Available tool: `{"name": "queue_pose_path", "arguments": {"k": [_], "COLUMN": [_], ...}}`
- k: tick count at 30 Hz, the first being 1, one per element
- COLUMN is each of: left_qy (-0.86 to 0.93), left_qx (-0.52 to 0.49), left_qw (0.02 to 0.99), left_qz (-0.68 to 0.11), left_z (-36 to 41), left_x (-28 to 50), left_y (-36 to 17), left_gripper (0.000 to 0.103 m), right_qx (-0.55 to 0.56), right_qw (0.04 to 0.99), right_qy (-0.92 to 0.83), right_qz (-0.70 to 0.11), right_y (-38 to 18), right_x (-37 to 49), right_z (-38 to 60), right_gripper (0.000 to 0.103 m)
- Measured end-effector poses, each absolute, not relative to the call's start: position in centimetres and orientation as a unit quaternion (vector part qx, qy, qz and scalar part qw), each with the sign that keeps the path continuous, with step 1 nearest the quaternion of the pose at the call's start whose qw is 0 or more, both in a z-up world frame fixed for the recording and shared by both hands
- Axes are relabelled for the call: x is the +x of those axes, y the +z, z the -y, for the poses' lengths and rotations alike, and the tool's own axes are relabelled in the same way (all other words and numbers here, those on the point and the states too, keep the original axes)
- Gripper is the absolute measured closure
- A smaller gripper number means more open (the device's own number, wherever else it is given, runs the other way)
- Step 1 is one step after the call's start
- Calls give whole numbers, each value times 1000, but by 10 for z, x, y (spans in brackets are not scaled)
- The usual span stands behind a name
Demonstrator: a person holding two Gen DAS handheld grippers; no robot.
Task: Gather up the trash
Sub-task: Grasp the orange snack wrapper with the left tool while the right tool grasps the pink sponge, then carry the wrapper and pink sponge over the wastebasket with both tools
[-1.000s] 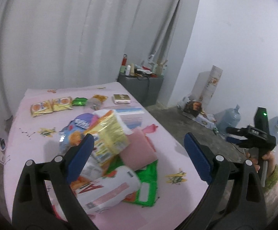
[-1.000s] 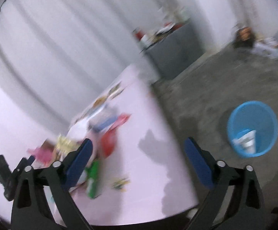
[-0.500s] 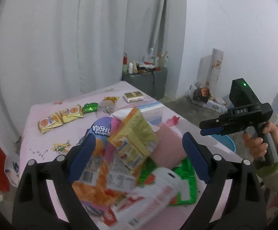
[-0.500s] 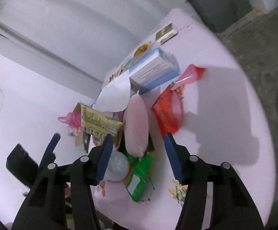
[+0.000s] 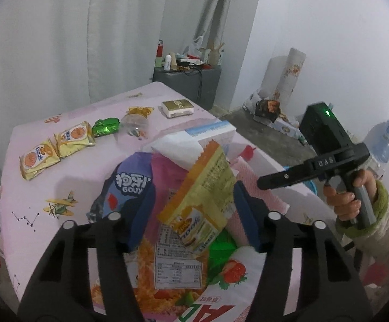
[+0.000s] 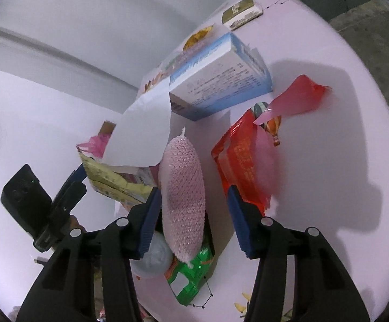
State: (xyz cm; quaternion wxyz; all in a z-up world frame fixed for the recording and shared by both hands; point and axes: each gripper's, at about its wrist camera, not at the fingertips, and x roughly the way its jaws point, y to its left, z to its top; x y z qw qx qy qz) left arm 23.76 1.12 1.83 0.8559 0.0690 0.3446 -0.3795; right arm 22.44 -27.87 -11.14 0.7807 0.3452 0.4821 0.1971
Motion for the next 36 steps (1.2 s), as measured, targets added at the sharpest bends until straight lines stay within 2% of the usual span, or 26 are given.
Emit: {"name": "queue_pose_path", "arguments": {"k": [3, 7, 10, 16, 24, 36], "left_qy": [-373, -364, -364, -376, -374, -382], "left_qx": [83, 97, 93, 86, 83, 73], "left_qw": [857, 860, 861, 861, 869, 874], "left_qz": [-346, -343, -344, -333, -314, -290], "left_z": [-8, -7, -9, -11, -11, -10], "left_x": [232, 225, 226, 220, 212, 194], "left_y": [14, 11, 11, 16, 26, 46], "left_gripper": [61, 75, 80, 88, 95, 96], "right_qx": [333, 323, 320, 316, 325, 373], "right_qw": [782, 783, 784, 791, 806, 815], "right_qy": [197, 199, 201, 199, 184, 171], "right_qz": [-489, -492, -492, -485, -460, -409], "right_y": [-112, -111, -110, -106, -91, -64], "right_x": [230, 233, 232, 230, 212, 163], "right_z": [273, 266, 264, 260, 267, 296], "right_gripper": [54, 62, 69, 73, 75, 75]}}
